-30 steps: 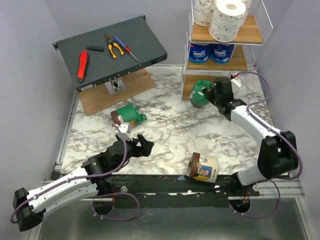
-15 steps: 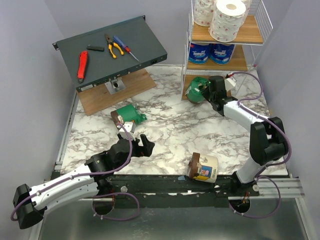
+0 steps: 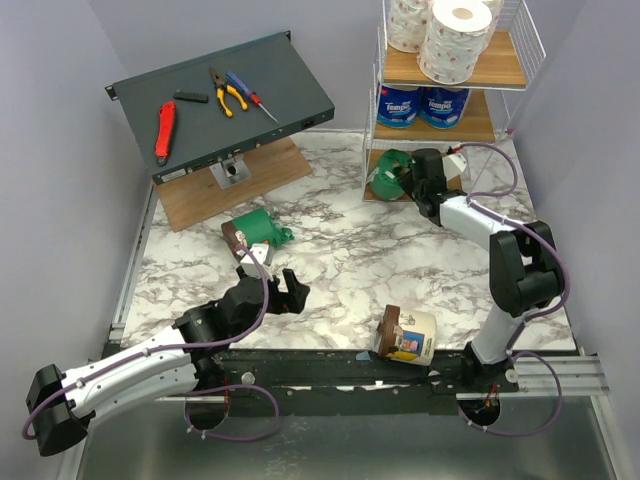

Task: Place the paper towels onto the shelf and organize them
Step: Place the paper towel on the shelf.

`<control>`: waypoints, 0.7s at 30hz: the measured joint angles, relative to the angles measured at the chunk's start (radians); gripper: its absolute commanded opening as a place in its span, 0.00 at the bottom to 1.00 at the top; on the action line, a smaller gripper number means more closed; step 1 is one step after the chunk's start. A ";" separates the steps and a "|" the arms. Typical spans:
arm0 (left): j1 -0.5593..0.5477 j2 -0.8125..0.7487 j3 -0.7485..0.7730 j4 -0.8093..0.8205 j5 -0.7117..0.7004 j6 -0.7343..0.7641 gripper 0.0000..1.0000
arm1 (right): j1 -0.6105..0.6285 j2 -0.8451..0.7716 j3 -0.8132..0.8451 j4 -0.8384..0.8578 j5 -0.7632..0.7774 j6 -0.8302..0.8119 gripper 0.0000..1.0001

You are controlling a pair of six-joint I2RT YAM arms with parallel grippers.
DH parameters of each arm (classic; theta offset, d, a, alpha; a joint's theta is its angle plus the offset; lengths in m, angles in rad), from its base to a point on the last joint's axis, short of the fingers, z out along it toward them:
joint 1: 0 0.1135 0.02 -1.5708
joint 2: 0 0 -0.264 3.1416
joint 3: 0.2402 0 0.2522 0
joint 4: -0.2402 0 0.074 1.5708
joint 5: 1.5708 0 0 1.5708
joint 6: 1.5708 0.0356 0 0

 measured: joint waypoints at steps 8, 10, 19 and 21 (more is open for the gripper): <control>0.000 0.019 0.004 0.008 0.000 0.003 0.89 | 0.000 0.035 0.022 0.021 -0.002 0.004 0.45; 0.000 0.024 0.005 0.010 0.000 0.003 0.89 | 0.000 0.044 0.035 0.027 -0.004 0.006 0.49; 0.000 0.026 0.005 0.012 -0.001 0.003 0.89 | 0.000 0.048 0.061 0.031 -0.031 0.010 0.68; 0.000 0.026 0.005 0.012 -0.001 0.003 0.89 | 0.001 0.048 0.062 0.022 -0.038 0.009 0.70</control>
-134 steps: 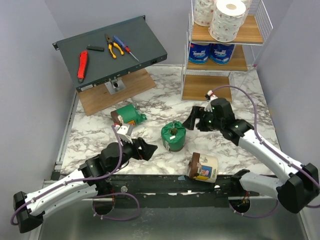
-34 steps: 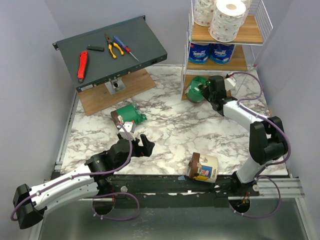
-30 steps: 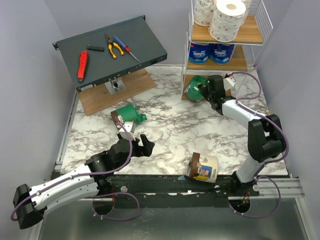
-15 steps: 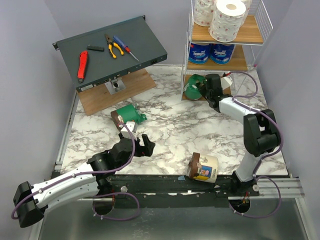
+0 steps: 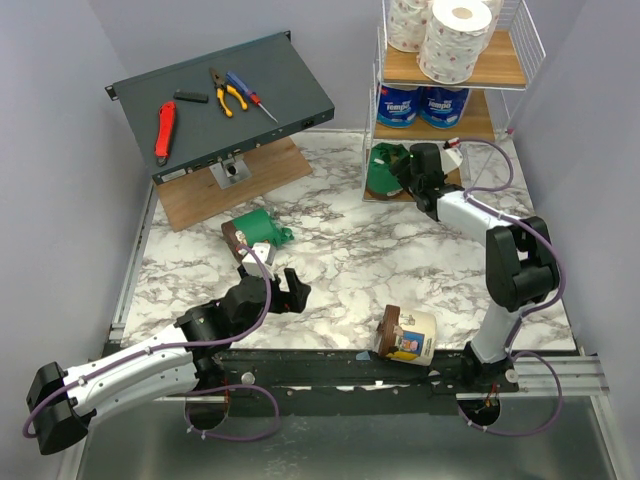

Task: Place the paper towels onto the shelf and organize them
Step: Place the paper towel on the shelf.

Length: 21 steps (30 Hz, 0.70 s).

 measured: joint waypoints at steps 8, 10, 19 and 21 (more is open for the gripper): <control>0.000 0.000 0.000 0.001 -0.001 0.000 0.89 | -0.001 -0.060 -0.027 -0.027 -0.030 -0.018 0.74; 0.000 -0.004 0.000 0.001 -0.002 0.000 0.89 | -0.001 -0.126 -0.061 -0.030 -0.049 -0.035 0.74; 0.000 -0.008 0.000 0.004 -0.002 0.000 0.89 | -0.001 -0.328 -0.286 0.153 -0.209 -0.233 0.66; 0.000 -0.005 0.000 0.005 -0.002 0.000 0.89 | -0.001 -0.328 -0.373 0.236 -0.232 -0.275 0.55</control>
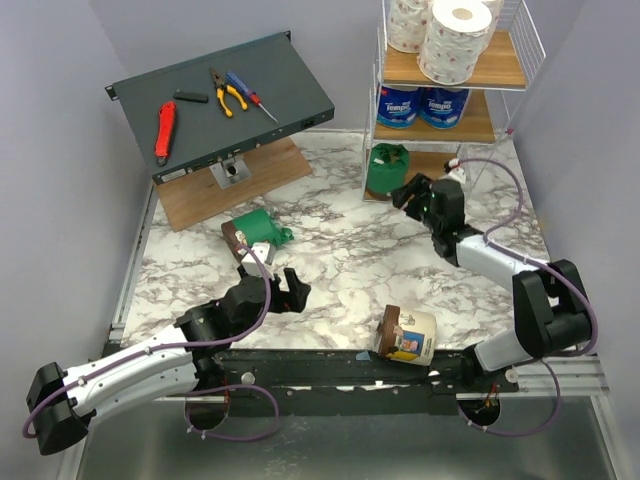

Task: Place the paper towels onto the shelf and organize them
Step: Place the paper towel on the shelf.

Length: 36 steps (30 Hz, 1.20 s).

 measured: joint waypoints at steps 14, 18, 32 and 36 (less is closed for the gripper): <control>0.000 -0.048 0.000 -0.014 -0.012 0.002 0.89 | 0.000 0.180 -0.209 0.546 -0.042 -0.125 0.43; 0.000 -0.069 0.000 -0.022 -0.023 0.002 0.89 | 0.000 0.262 -0.129 0.559 -0.041 -0.124 0.45; 0.000 -0.078 0.000 -0.022 -0.061 0.018 0.88 | 0.000 0.434 -0.029 0.551 -0.033 -0.066 0.50; 0.000 -0.068 0.000 -0.021 -0.064 0.020 0.88 | 0.000 0.469 -0.016 0.552 -0.031 -0.047 0.50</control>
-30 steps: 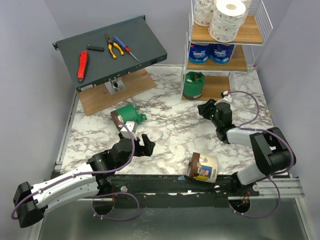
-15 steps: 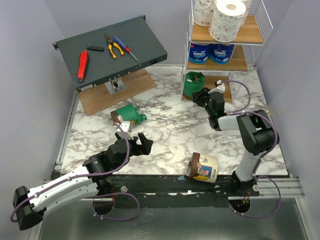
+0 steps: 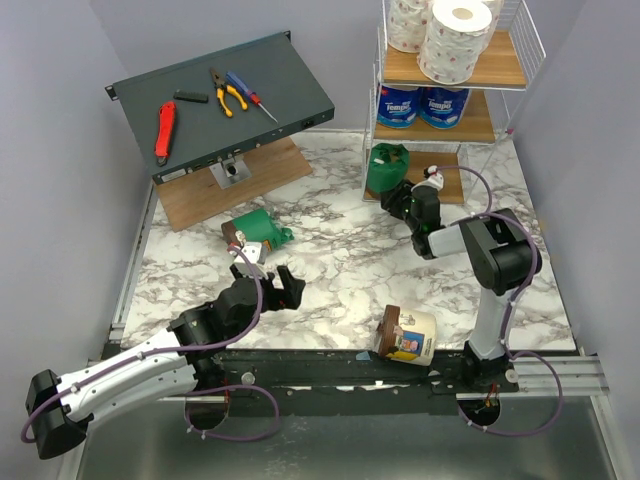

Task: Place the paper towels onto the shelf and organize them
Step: Place the paper towel on the shelf.

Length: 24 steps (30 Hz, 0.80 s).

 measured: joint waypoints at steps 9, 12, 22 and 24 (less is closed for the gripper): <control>0.000 0.006 0.000 0.004 -0.004 0.000 0.88 | 0.000 0.048 0.055 0.001 0.002 0.014 0.50; 0.000 0.006 0.000 0.004 -0.005 0.000 0.88 | 0.000 0.061 0.072 0.001 0.002 0.014 0.50; 0.000 0.024 0.000 0.009 -0.013 0.000 0.88 | 0.000 0.109 0.118 0.003 0.006 0.022 0.50; 0.000 0.028 0.000 0.012 -0.014 0.000 0.88 | 0.000 0.122 0.132 0.002 0.007 0.025 0.50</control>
